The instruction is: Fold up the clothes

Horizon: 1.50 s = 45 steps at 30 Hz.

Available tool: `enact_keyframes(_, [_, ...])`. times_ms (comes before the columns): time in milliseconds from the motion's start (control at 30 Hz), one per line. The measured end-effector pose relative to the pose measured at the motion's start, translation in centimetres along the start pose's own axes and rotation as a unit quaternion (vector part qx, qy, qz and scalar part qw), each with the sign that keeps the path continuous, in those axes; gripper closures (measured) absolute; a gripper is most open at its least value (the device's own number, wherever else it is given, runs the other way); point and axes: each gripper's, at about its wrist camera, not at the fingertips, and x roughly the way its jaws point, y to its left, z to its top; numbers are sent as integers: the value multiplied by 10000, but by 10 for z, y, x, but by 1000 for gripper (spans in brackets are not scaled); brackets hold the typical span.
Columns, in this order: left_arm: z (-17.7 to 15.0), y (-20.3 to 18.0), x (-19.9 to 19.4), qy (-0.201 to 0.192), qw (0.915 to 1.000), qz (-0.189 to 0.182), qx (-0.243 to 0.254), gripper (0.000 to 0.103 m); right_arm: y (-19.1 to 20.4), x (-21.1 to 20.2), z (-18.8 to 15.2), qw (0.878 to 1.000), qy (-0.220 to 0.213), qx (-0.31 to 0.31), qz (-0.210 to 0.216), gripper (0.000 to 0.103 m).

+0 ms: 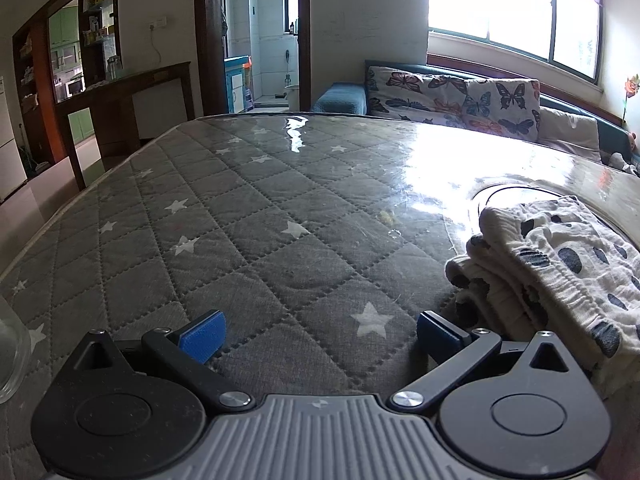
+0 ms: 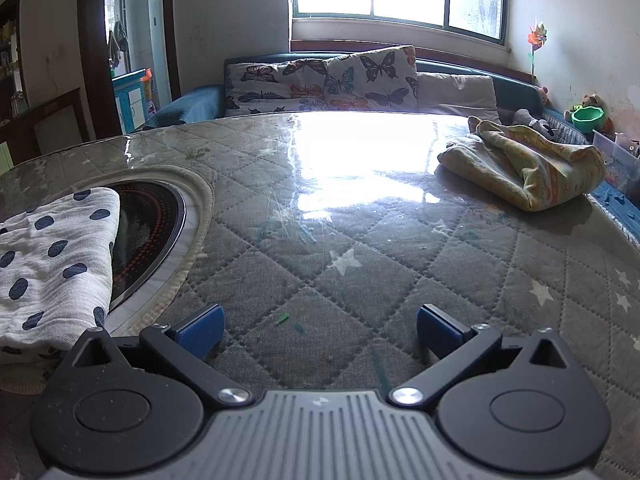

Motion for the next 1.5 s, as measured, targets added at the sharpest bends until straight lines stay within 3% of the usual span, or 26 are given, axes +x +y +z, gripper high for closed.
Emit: enact_keyframes(1500, [-2, -4, 0, 1, 10000, 14, 6, 0, 0, 1, -1, 10000, -10, 3, 8, 0])
